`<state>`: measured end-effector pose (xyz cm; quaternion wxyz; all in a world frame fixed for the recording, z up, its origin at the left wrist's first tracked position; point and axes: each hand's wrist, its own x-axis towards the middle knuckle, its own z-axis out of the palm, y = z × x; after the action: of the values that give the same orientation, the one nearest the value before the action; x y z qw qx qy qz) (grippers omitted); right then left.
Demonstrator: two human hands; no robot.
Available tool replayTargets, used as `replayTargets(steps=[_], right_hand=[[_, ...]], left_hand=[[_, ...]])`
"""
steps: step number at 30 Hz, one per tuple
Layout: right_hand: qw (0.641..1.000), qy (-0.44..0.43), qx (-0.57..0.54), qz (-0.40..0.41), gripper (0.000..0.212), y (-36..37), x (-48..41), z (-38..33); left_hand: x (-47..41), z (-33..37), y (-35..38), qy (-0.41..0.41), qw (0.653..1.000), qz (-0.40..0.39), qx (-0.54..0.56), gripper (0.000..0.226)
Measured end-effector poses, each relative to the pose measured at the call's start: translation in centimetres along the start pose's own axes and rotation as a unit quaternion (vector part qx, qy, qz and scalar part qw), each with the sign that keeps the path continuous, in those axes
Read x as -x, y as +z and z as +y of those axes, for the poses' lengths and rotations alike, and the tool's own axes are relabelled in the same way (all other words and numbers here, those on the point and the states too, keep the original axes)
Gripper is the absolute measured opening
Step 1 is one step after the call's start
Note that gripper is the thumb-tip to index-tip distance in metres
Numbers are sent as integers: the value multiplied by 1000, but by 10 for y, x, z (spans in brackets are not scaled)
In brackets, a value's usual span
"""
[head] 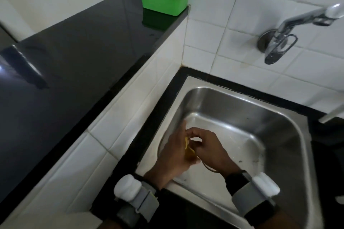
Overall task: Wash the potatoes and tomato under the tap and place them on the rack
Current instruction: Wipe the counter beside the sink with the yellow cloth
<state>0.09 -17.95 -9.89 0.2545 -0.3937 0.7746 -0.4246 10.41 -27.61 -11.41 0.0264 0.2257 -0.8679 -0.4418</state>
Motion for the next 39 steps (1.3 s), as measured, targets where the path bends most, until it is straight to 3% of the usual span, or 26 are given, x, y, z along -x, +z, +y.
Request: replayTargets(steps=[3,5,8,10,11,14,17,20,23,25,29,32,33,36,39], right_hand=[[994,48,-73,72,26,1,11,0],[993,37,-57,95,30,-7,19,-2],[984,-85,159,10,66,-26,35,10],[935,-145,319,-58,87,-30,44,26],[913,-166,369,-50,87,-29,47,33],[860,-212,461,46,59,-23,54,49],[819,-231,518,93,42,-25,51,55],[807,-226,537,95,12,-32,39,46],[782,-206,586,56,7,-37,30,41],[769,-166,617,4,16,-41,26,35],[804,-71,587,-64,46,-48,17,28],[780,-38,613,-120,38,-56,20,19],[780,-49,613,-117,37,-56,20,21],[810,-36,583,-49,58,-57,22,8],[827,-24,557,-69,25,-52,20,21]], left_hand=[[-9,14,18,-20,997,60,40,82],[-16,20,21,-55,996,42,56,51],[-27,26,16,-129,988,-20,81,24],[-31,35,13,-130,982,-65,117,14],[-31,41,12,-126,980,-102,112,7],[-26,60,20,-148,970,-185,54,14],[-29,65,27,-174,962,-207,25,14],[-30,68,31,-176,961,-212,-9,20],[-29,74,33,-140,969,-198,-39,13],[-31,74,34,-114,973,-193,-64,7],[-32,75,35,-82,979,-160,-98,11],[-34,74,39,-61,979,-142,-131,17],[-35,72,40,-53,979,-137,-142,16],[-38,66,43,-25,978,-121,-166,14],[-41,60,47,5,983,-89,-161,15]])
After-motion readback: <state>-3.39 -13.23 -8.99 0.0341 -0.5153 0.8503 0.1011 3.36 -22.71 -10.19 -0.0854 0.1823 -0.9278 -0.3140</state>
